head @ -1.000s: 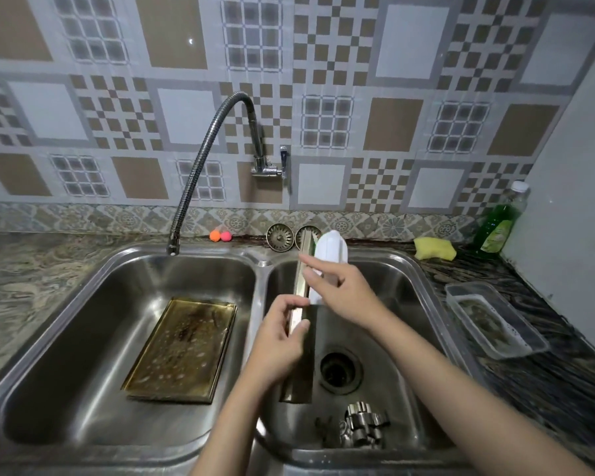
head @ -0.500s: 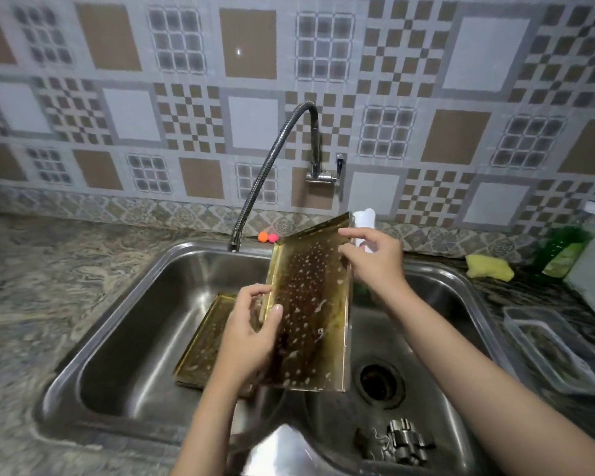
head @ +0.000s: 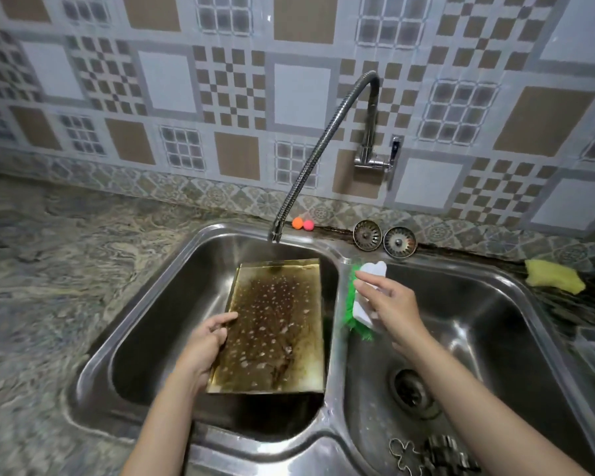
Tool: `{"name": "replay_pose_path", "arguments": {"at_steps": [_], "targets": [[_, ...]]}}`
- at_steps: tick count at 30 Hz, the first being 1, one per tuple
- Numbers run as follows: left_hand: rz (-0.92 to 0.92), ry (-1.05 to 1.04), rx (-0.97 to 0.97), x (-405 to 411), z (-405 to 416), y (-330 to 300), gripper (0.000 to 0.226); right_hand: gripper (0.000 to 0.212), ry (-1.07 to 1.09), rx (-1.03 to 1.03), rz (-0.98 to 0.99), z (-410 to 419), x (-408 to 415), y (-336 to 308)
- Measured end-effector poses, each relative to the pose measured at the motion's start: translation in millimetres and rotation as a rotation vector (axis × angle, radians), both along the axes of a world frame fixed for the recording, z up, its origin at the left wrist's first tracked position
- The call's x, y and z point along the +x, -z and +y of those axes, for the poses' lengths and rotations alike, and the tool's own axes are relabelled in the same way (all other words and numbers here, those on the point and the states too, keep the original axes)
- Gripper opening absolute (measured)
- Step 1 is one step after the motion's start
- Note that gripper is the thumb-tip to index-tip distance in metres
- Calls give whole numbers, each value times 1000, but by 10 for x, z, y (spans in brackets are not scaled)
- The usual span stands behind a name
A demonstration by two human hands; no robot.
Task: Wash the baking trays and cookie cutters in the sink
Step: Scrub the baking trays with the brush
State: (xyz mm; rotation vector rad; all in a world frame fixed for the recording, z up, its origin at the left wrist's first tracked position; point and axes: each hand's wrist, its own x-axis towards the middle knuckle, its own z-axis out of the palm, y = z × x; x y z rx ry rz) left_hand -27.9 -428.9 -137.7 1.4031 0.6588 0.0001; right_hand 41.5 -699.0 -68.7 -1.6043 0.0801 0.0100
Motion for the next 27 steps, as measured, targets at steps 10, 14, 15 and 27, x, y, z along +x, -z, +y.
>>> {"name": "replay_pose_path", "arguments": {"at_steps": [10, 14, 15, 27], "targets": [[204, 169, 452, 880, 678, 591, 43, 12, 80, -47, 37, -616, -153, 308], [209, 250, 520, 1027, 558, 677, 39, 19, 143, -55, 60, -759, -248, 356], [204, 275, 540, 1044, 515, 684, 37, 20, 151, -61, 63, -788, -271, 366], [-342, 739, 581, 685, -1505, -63, 24, 51, 246, -57, 16, -1332, -700, 369]]}}
